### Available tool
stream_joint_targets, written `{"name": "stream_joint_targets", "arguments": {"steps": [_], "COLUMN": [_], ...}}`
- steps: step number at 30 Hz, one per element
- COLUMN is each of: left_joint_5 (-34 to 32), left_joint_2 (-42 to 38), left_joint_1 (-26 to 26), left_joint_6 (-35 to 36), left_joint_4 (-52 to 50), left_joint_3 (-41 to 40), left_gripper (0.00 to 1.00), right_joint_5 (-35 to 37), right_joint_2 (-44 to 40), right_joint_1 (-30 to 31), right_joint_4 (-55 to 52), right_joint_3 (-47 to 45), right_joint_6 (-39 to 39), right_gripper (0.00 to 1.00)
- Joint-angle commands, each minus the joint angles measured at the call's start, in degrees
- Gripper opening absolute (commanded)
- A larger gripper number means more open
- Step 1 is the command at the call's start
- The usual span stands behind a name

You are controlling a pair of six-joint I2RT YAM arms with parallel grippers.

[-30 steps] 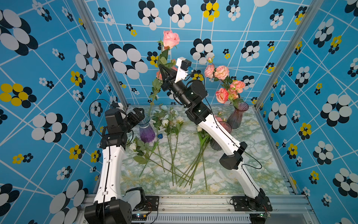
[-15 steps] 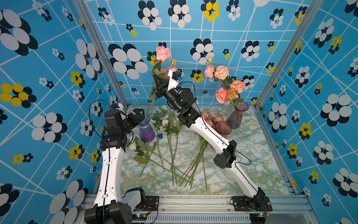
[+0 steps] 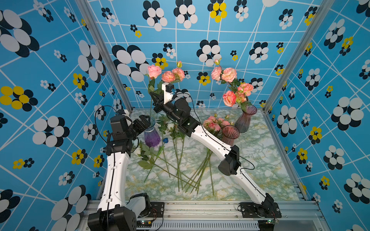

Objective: Place the pink flowers into the vase
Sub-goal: Place the flower in the vase.

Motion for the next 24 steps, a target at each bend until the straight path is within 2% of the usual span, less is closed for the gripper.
{"name": "stream_joint_targets", "arguments": {"steps": [1, 7, 14, 24], "left_joint_5": [-0.47, -1.00, -1.26, -1.87], "left_joint_2": [-0.50, -0.67, -0.46, -0.86], "left_joint_1": [-0.09, -0.24, -0.22, -0.34], "left_joint_6": [1.49, 1.91, 2.19, 2.76], "left_joint_4": [-0.49, -0.73, -0.76, -1.27], "left_joint_3": [-0.12, -0.30, -0.17, 0.40], "left_gripper": [1.00, 0.99, 0.99, 0.99], "right_joint_5": [-0.98, -1.51, -2.66, -3.53], "right_joint_2": [-0.37, -1.12, -2.98, -8.15], "right_joint_1": [0.00, 0.00, 0.01, 0.09], "right_joint_4": [-1.96, -5.84, -9.29, -11.50], "right_joint_3": [-2.63, -4.55, -5.52, -9.32], "right_joint_6": [-0.38, -0.97, -1.38, -2.56], "right_gripper": [0.01, 0.06, 0.26, 0.40]}}
